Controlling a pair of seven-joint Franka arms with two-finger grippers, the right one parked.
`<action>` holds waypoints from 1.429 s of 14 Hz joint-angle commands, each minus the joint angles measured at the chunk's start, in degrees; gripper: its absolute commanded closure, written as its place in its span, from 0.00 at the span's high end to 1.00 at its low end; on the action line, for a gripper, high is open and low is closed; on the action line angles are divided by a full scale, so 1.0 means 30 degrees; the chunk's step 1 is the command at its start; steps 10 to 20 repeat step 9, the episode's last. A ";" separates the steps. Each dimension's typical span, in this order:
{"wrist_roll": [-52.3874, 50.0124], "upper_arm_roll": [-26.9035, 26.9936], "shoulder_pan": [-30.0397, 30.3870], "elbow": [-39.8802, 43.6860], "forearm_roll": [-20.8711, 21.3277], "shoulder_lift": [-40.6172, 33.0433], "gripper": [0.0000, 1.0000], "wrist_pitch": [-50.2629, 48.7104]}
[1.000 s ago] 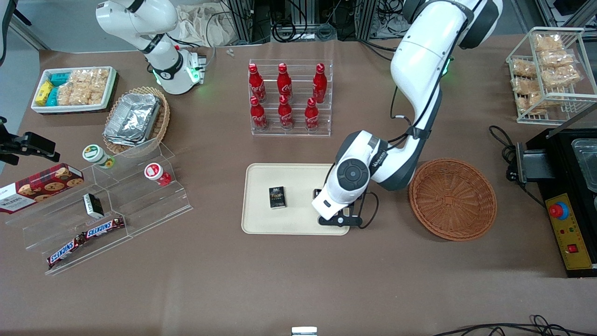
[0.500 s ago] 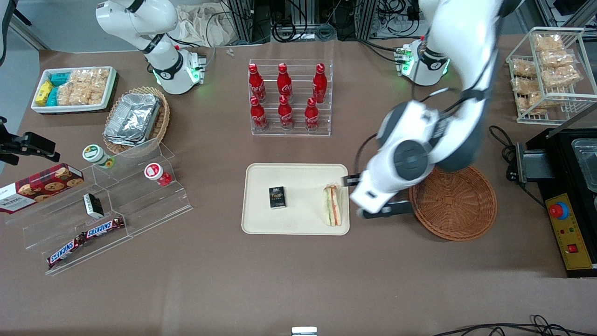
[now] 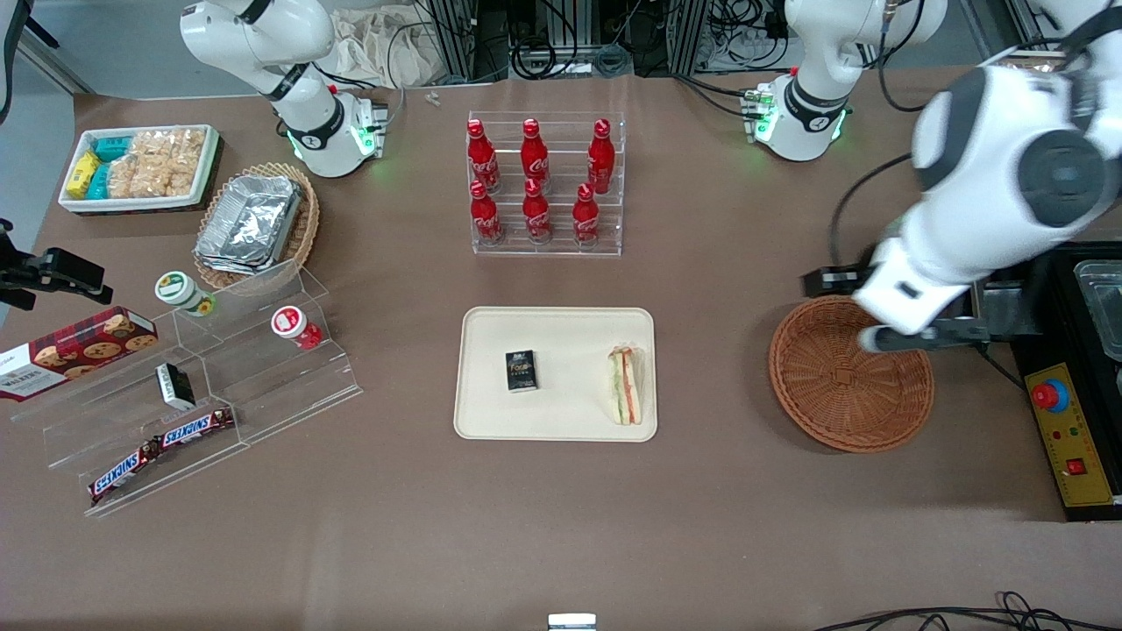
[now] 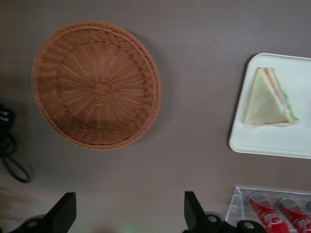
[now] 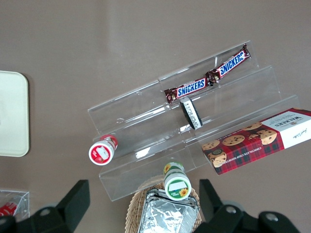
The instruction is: Place sandwich from basket to tray
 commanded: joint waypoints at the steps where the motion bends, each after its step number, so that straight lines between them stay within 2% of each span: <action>1: 0.2899 -0.0255 0.1626 -0.0158 0.0508 -0.0463 0.99 -0.0388; 3: 0.4754 -0.0255 0.2449 0.0134 0.0567 -0.0405 0.99 -0.0418; 6: 0.4497 -0.0314 0.2511 0.0603 0.1327 -0.0171 1.00 -0.0418; 20: 0.4467 -0.0372 0.2394 0.0867 0.1330 0.0122 1.00 -0.0447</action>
